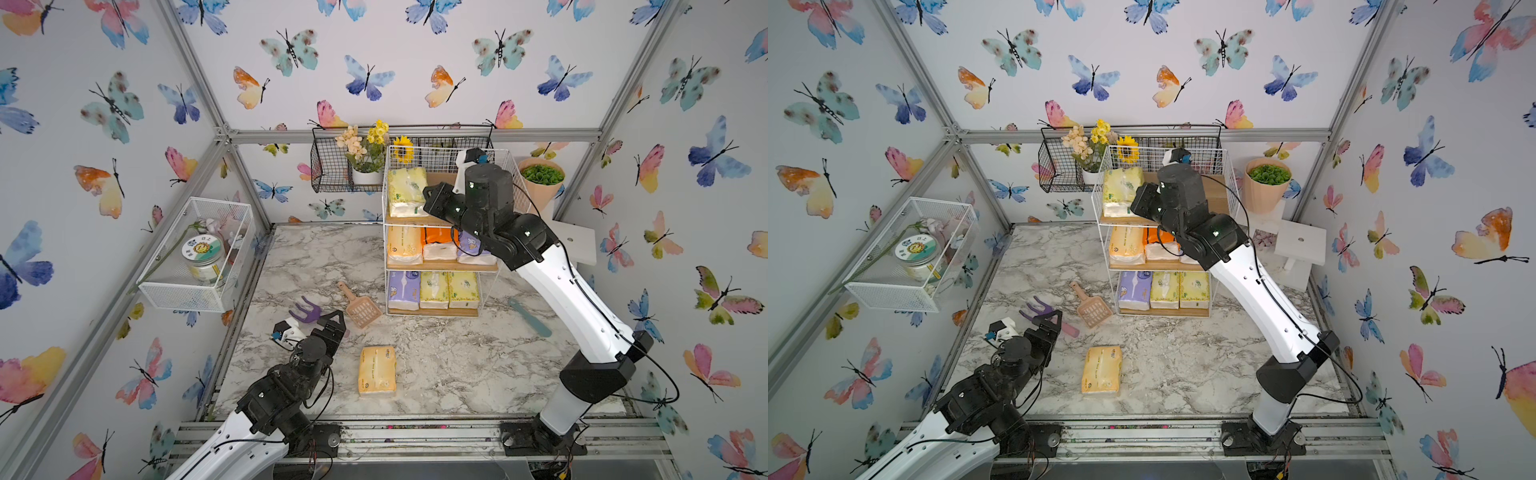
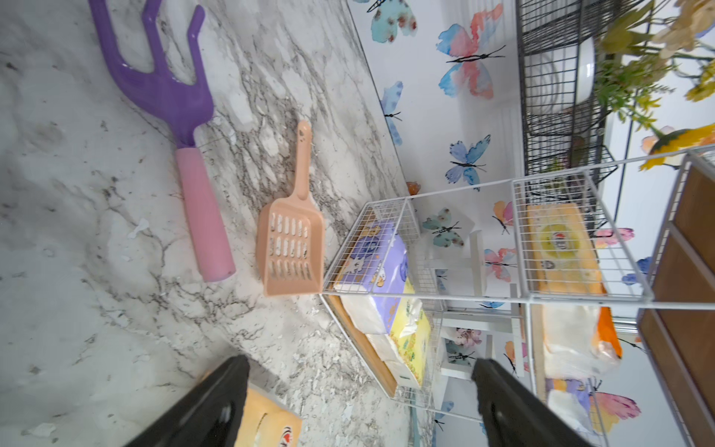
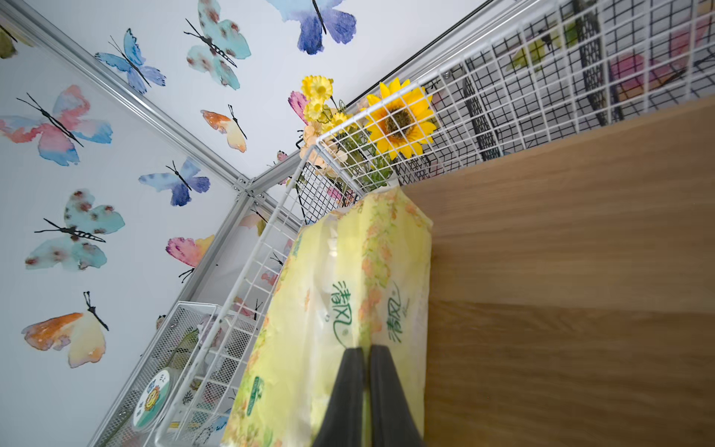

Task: Remove the tissue boxes from the shelf
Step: Pick up a box of tissues from the shelf.

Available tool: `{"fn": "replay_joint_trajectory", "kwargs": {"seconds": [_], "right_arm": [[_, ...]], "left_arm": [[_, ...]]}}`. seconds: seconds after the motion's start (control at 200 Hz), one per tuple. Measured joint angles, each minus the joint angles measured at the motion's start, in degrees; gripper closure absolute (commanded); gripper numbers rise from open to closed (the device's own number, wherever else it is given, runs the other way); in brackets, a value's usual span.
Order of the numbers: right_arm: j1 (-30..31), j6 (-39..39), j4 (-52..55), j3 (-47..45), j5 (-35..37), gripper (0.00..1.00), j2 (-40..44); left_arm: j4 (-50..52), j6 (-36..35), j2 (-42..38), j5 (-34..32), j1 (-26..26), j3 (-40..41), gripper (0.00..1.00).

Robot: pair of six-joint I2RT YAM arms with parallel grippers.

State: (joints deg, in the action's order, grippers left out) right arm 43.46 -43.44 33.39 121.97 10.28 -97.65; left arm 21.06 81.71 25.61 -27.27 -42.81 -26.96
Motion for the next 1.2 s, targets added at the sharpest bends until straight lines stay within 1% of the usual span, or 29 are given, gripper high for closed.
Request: {"fn": "replay_joint_trajectory", "kwargs": {"seconds": [0.075, 0.215, 0.28, 0.436, 0.671, 0.761, 0.866, 0.916, 1.001, 1.196], "right_arm": [[0.00, -0.07, 0.07, -1.84, -0.31, 0.99, 1.95], [0.00, -0.42, 0.37, -5.99, -1.29, 0.99, 7.10], [0.00, -0.42, 0.66, -8.09, -1.66, 0.99, 9.86], [0.00, -0.44, 1.86, -11.10, -2.14, 0.99, 14.62], [0.00, -1.70, 2.29, -15.85, -3.13, 0.99, 19.12], [0.00, -2.56, 2.36, -17.35, -3.80, 0.99, 20.13], [0.00, -3.45, 2.34, -18.71, -4.74, 0.99, 21.07], [0.00, -3.72, 2.34, -19.45, -5.22, 0.99, 21.62], [0.00, -4.07, 2.34, -20.44, -5.95, 0.99, 22.40], [0.00, -4.46, 2.38, -21.75, -7.15, 0.99, 23.67]], "left_arm": [[-2.86, -1.46, 1.66, 0.92, 0.00, -2.40, 0.04], [-10.78, -6.60, 6.80, 5.27, 0.00, -8.28, 0.03], [-15.10, -9.51, 10.75, 8.26, 0.00, -13.07, 0.02], [-23.32, -13.64, 19.87, 15.45, 0.00, -23.39, 0.01], [-30.08, -13.05, 32.04, 25.35, 0.00, -34.23, 0.00], [-31.82, -11.52, 35.34, 28.44, 0.00, -35.93, 0.00], [-34.27, -9.16, 37.97, 31.47, 0.00, -36.11, 0.00], [-35.41, -8.11, 39.26, 32.79, 0.00, -36.26, 0.03], [-36.63, -6.84, 41.20, 34.56, -0.07, -36.61, 0.10], [-38.95, -5.33, 43.54, 36.89, -0.74, -38.58, 0.31]]}}
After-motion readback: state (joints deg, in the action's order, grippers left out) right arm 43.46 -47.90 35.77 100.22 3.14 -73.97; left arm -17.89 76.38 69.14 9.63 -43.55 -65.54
